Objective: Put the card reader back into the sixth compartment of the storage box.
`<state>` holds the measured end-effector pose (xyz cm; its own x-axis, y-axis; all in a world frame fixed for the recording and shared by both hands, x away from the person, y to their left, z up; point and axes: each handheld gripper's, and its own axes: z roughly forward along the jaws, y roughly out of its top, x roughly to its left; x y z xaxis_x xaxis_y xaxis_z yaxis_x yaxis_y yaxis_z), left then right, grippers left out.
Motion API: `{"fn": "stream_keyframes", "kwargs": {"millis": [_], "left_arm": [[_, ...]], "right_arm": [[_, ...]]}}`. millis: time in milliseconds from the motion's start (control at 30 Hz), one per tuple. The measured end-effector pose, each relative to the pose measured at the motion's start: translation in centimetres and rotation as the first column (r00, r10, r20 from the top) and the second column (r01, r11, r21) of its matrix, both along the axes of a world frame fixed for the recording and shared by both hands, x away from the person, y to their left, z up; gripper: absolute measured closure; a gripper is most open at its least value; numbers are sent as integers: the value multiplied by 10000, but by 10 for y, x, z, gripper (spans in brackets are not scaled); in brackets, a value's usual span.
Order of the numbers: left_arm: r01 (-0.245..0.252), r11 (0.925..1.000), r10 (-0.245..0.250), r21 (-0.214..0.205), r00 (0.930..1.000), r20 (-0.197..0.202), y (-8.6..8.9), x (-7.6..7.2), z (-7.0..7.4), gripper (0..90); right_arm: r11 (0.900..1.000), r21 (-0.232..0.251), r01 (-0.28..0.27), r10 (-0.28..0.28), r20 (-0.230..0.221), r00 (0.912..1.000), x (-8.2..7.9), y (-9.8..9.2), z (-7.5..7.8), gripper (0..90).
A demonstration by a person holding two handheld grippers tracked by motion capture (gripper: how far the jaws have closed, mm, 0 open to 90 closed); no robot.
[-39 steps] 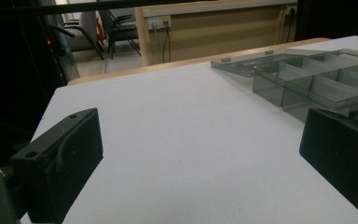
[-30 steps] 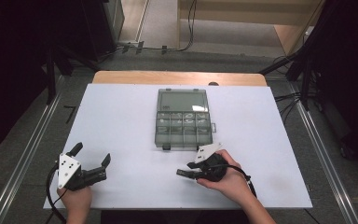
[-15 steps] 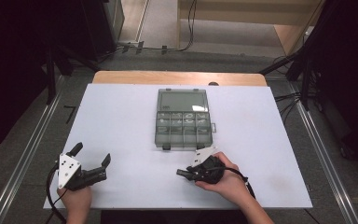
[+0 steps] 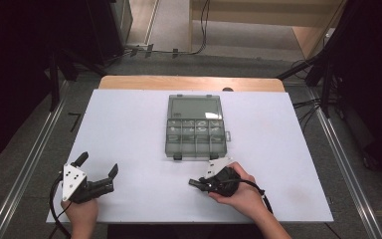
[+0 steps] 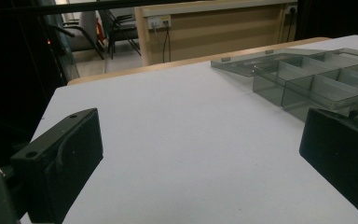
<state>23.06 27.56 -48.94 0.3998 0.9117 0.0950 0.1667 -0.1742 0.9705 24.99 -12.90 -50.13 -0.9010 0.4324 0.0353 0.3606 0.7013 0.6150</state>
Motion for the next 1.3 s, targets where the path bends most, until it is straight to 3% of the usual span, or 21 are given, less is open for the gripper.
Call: {"fn": "stream_keyframes", "kwargs": {"millis": [700,1300], "left_arm": [[-5,10000,5,-56,10000,-6,1,0,0,0],[24,10000,-24,-55,10000,-10,1,0,0,0]], "right_arm": [[9978,618,246,-248,14,9997,8,-7,18,710],[9968,700,392,-389,-54,9992,12,-8,27,710]]}}
